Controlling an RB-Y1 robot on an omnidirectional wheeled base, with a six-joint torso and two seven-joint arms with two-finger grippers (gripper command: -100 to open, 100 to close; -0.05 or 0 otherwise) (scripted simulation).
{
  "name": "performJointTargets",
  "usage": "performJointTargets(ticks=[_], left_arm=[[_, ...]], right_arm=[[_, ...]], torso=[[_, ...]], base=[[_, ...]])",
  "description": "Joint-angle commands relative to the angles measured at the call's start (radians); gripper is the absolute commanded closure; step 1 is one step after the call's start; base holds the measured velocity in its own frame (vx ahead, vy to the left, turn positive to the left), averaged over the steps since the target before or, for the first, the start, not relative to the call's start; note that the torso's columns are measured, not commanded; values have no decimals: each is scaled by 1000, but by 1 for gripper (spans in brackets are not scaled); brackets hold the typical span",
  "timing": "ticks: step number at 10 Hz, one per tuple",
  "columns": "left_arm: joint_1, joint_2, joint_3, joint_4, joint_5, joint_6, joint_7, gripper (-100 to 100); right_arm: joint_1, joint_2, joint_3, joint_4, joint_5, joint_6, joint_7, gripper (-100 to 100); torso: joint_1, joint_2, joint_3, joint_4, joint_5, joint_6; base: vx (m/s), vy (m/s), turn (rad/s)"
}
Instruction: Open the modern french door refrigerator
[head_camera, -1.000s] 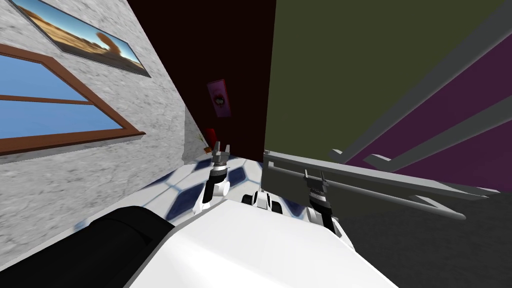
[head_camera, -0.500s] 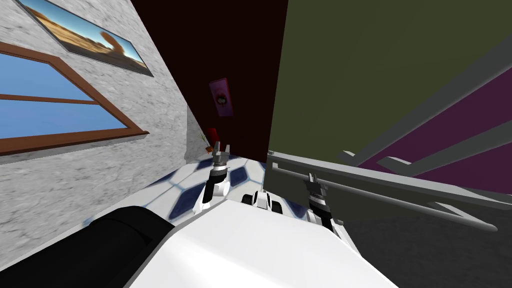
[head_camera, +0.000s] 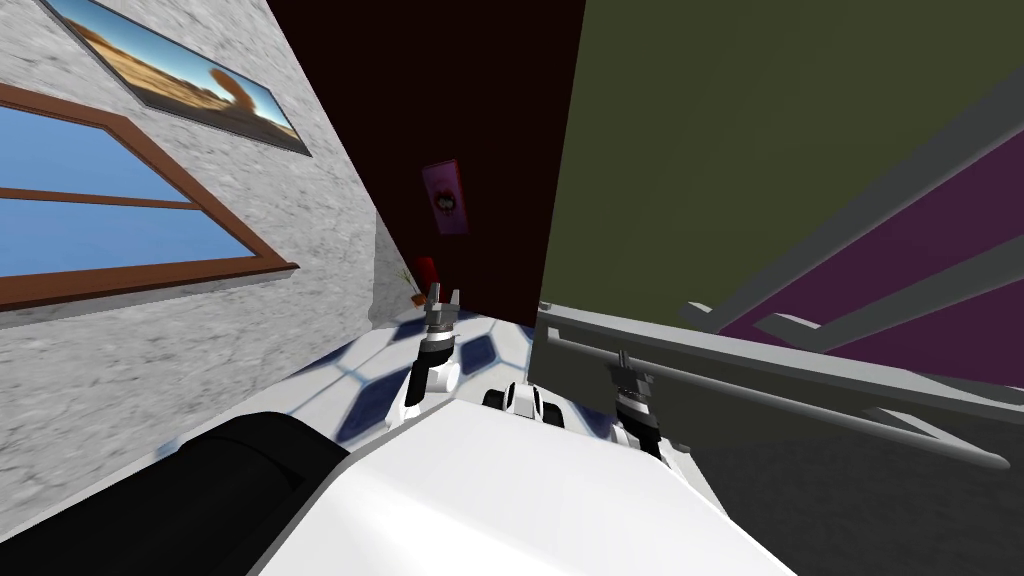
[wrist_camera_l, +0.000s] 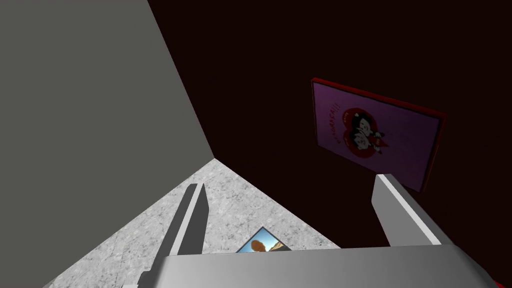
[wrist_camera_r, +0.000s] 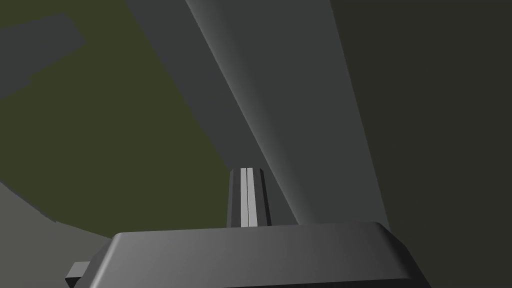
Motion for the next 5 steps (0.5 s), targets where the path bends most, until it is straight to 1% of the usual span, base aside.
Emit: performJointTargets(ticks=[1,3,5], left_arm=[[0,0,0,0,0,0,0,0],[0,0,0,0,0,0,0,0],[0,0,0,0,0,0,0,0]], right_arm=[[17,25,9,39,13,9,66,-100],[17,25,9,39,13,9,66,-100],[18,50,3,62,18,-2,120,-100]], torso=[[0,-1,-1,0,1,0],[-1,0,0,1,0,0],[-3,-2,0,-2,-3,0]], base=[[-2,45,19],[4,19,9],[15,12,-4]])
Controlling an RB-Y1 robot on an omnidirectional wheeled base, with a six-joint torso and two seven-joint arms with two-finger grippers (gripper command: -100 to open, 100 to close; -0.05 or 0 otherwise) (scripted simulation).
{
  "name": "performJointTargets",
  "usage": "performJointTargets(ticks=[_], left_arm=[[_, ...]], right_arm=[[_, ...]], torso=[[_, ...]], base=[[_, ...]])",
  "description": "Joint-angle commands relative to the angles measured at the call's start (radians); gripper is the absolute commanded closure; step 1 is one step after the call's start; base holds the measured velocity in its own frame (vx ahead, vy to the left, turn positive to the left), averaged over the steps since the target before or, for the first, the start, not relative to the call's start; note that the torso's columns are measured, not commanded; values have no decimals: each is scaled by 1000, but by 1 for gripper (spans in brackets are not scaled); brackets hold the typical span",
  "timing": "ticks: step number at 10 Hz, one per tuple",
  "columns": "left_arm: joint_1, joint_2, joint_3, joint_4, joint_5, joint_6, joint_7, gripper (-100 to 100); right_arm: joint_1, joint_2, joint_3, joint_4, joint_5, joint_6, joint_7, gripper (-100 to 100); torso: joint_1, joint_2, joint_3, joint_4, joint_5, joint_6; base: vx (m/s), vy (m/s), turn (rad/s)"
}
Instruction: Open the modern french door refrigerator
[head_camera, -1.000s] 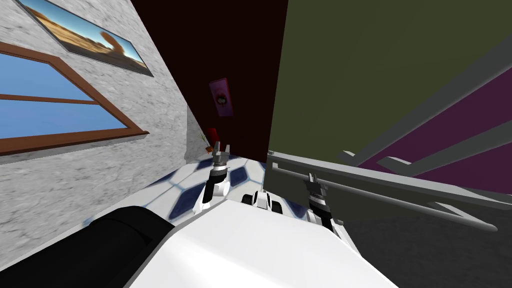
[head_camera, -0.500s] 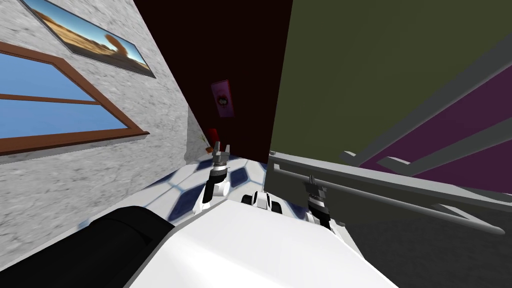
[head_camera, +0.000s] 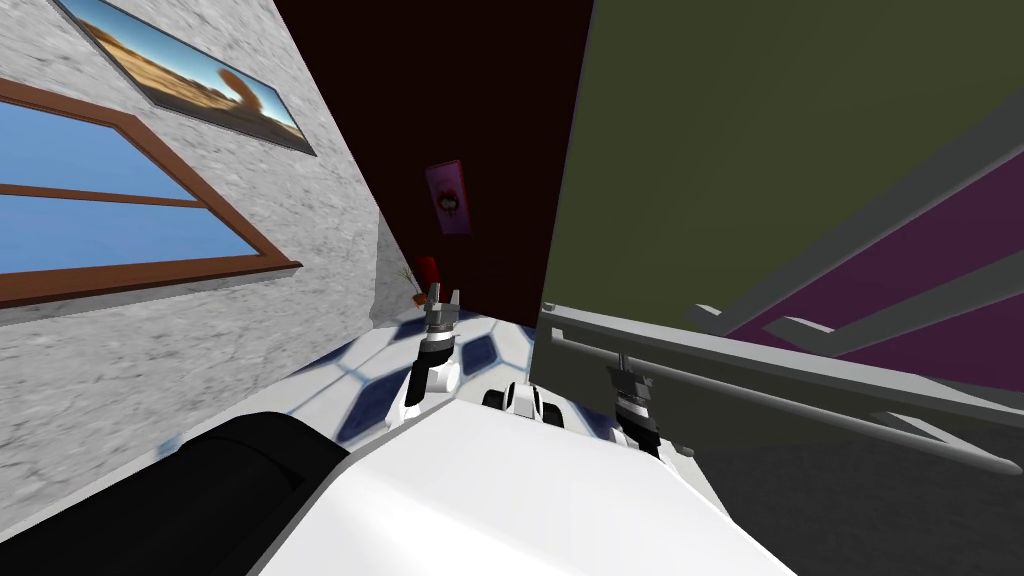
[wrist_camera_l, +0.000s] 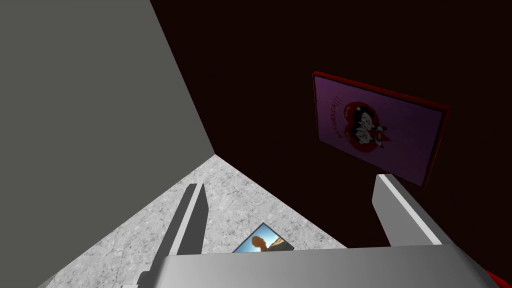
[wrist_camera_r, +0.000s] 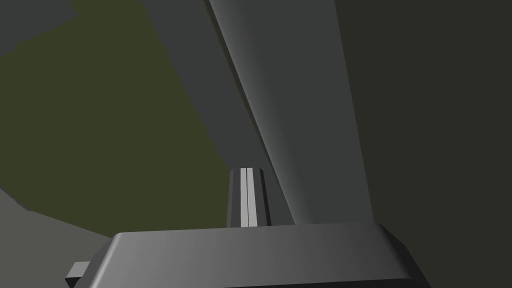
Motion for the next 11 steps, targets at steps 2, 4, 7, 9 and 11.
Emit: performJointTargets(ticks=[2,4,7,9,11], left_arm=[[0,0,0,0,0,0,0,0],[0,0,0,0,0,0,0,0],[0,0,0,0,0,0,0,0],[0,0,0,0,0,0,0,0],[0,0,0,0,0,0,0,0]], right_arm=[[17,37,16,28,15,18,41,-100],[18,61,12,40,18,11,72,-100],[7,53,1,40,12,-14,75,-100],[22,11,-7,3,10,7,29,-100],[36,-31,-14,-31,9,32,-17,-100]], torso=[[4,-2,-1,-1,0,-3],[2,-3,-1,-3,-2,-2],[2,1,-2,6,8,3],[-2,3,0,12,13,7],[-6,-2,-4,13,13,3]], base=[[-4,20,13],[-3,19,1],[-13,28,10],[45,84,-137],[54,104,-107]])
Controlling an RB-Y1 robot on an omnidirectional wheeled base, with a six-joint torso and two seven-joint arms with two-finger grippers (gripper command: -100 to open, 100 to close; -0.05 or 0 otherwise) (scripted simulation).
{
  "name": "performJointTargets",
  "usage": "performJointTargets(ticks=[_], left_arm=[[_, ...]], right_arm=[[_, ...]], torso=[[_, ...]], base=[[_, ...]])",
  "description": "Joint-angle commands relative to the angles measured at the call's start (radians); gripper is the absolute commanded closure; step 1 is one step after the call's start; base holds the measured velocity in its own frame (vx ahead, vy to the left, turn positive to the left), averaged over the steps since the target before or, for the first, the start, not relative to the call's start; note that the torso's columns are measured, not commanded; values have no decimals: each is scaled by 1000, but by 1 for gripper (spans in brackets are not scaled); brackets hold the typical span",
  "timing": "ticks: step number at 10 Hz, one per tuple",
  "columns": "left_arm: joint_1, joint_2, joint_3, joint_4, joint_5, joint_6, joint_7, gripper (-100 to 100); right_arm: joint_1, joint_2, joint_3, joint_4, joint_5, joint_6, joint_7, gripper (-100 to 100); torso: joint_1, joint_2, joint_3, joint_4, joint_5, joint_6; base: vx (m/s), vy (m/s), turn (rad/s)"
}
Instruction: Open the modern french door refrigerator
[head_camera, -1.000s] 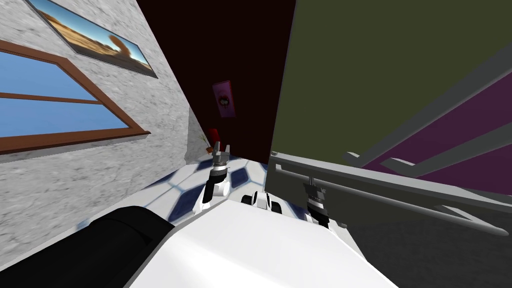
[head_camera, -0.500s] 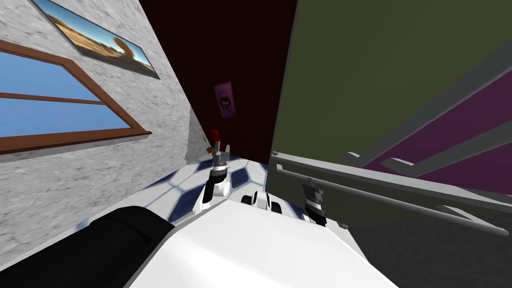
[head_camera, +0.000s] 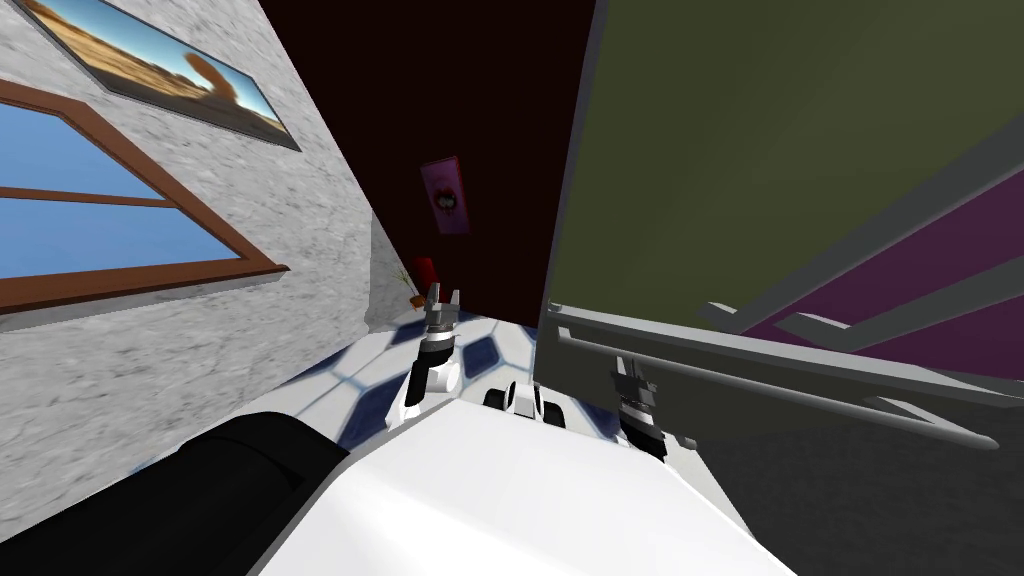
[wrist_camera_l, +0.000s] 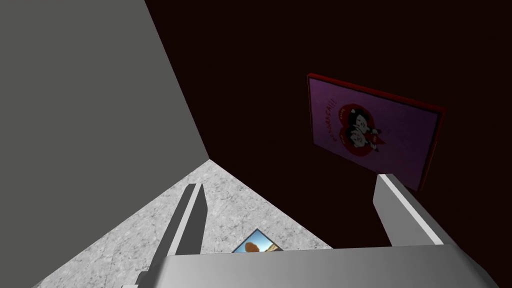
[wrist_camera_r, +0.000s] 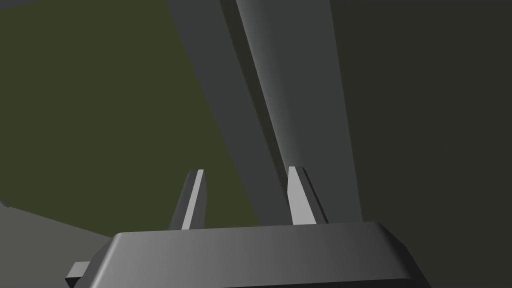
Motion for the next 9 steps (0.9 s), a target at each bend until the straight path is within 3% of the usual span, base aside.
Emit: performJointTargets(ticks=[1,2,3,8,9], left_arm=[[0,0,0,0,0,0,0,0],[0,0,0,0,0,0,0,0],[0,0,0,0,0,0,0,0],[0,0,0,0,0,0,0,0],[0,0,0,0,0,0,0,0]], right_arm=[[6,-42,-6,-26,0,37,-48,-100],[13,-34,-7,-22,-1,21,-38,-100],[-1,-22,-3,-10,1,24,-24,100],[-26,52,9,50,2,-19,57,100],[-25,44,7,30,2,-20,48,100]], torso=[[0,-2,-1,0,0,-1],[0,-4,-2,1,1,-4],[0,1,0,0,-1,-3],[4,10,6,-1,-1,6],[4,10,6,-1,-1,7]], base=[[60,96,-98],[0,39,-77],[-8,-33,156],[-49,-90,97],[-25,-21,13]])
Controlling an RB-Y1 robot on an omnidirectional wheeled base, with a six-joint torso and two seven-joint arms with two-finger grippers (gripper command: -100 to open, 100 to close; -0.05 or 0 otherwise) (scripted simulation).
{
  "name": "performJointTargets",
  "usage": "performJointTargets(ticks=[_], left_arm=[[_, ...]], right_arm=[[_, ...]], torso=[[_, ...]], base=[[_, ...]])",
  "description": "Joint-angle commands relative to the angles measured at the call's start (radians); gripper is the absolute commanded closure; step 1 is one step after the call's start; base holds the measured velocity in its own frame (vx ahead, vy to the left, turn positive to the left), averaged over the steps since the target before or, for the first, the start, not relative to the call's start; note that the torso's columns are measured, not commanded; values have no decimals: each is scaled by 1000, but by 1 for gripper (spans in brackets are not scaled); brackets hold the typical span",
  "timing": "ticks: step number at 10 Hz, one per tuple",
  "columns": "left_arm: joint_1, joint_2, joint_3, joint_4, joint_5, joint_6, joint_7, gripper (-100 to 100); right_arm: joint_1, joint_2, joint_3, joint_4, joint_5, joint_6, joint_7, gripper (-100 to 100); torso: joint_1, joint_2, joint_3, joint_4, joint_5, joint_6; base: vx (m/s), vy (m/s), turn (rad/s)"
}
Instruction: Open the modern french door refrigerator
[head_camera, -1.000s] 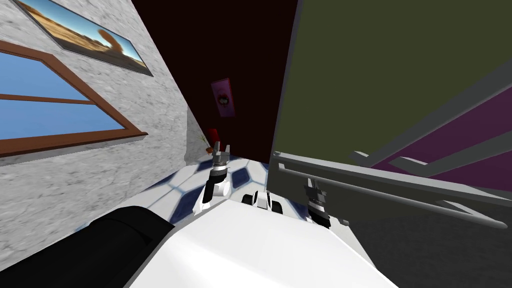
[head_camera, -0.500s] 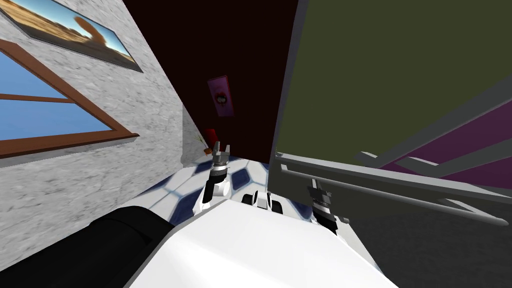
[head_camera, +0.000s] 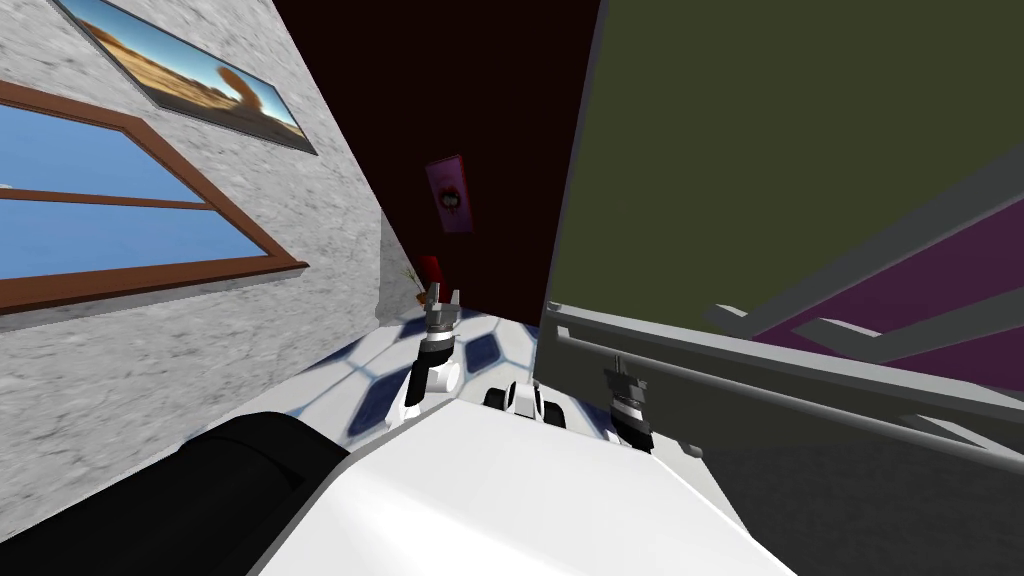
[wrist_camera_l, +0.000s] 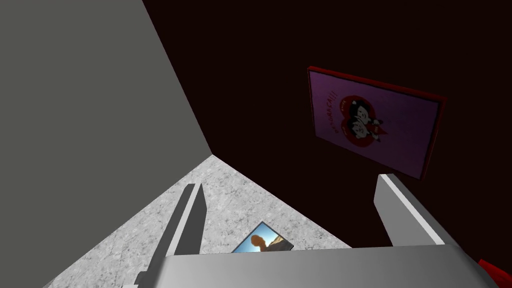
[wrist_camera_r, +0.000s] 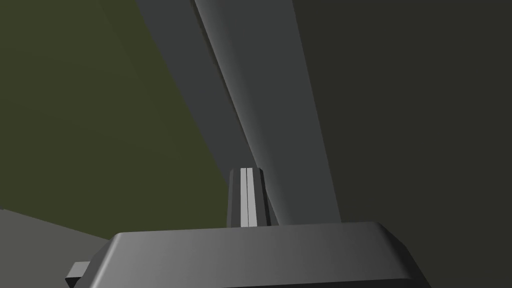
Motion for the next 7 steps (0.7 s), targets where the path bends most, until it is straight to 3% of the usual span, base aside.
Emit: performJointTargets(ticks=[1,3,5,7], left_arm=[[0,0,0,0,0,0,0,0],[0,0,0,0,0,0,0,0],[0,0,0,0,0,0,0,0],[0,0,0,0,0,0,0,0]], right_arm=[[0,-34,3,6,1,0,-1,-100],[5,-68,4,17,4,9,-14,-100],[23,-75,5,32,13,17,26,-100],[44,-79,-2,18,22,-5,20,-100]], torso=[[1,1,0,1,2,1],[-2,-1,0,2,1,0],[1,-7,-3,-3,-2,-4],[6,-3,-2,2,3,-5]], base=[[-10,24,-1],[6,43,-16],[48,130,0],[103,146,27]])
